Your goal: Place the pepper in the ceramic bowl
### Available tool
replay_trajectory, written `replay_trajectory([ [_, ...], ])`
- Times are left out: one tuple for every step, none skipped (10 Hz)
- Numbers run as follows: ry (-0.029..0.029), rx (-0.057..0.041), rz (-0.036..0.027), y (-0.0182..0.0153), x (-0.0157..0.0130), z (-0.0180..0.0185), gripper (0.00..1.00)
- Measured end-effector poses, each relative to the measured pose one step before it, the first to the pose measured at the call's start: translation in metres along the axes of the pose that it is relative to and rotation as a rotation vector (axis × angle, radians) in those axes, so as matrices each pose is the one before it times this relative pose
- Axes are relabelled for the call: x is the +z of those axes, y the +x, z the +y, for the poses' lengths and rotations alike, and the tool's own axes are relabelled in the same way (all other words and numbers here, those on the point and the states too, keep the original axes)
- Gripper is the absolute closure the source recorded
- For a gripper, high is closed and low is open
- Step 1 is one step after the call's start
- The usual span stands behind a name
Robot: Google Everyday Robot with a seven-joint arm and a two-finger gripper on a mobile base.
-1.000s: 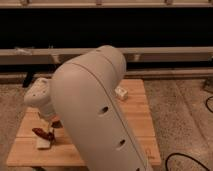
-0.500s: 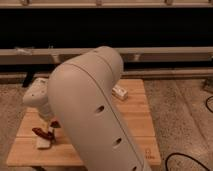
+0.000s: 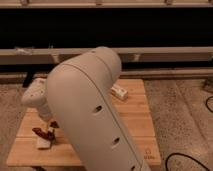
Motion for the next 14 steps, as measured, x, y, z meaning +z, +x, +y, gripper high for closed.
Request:
replay_trajectory([
  [0.00066, -0.01171, 0.00277, -0.0005, -0.0015, 0.00582, 0.2],
  [-0.00073, -0.01398, 0.0051, -0.00081, 0.00014, 0.01124, 0.2],
  [0.00004, -0.00816, 0.00372, -0.0009, 0.00035, 0.01071, 0.2],
  [-0.00909, -0.01232, 0.00978, -0.0007, 0.00342, 0.02299, 0.2],
  [-0.00182, 0.00504, 0.00851, 0.00335, 0.00352, 0.00215, 0.2],
  [-0.00851, -0.00042, 0.00405, 0.00022, 0.00464, 0.00535, 0.2],
  [-0.00917, -0.0027, 0.00189, -0.00139, 0.00398, 0.00477, 0.2],
  [-0.00939, 0.00345, 0.00958, 0.00177, 0.00831, 0.0018, 0.23],
  [-0.00672, 0.00345, 0.00575, 0.00131, 0.00561, 0.00014, 0.3],
  [-0.00697, 0.00516, 0.00001, 0.00039, 0.0027, -0.00041, 0.42],
  [-0.00315, 0.00644, -0.00031, 0.00161, 0.00131, -0.00171, 0.51],
  [0.00085, 0.00364, -0.00484, 0.00138, 0.0004, -0.00116, 0.61],
  [0.0084, 0.00023, -0.00924, 0.00073, -0.00285, -0.00003, 0.71],
  [0.01374, 0.00358, -0.01313, 0.00182, -0.00705, -0.00006, 0.83],
])
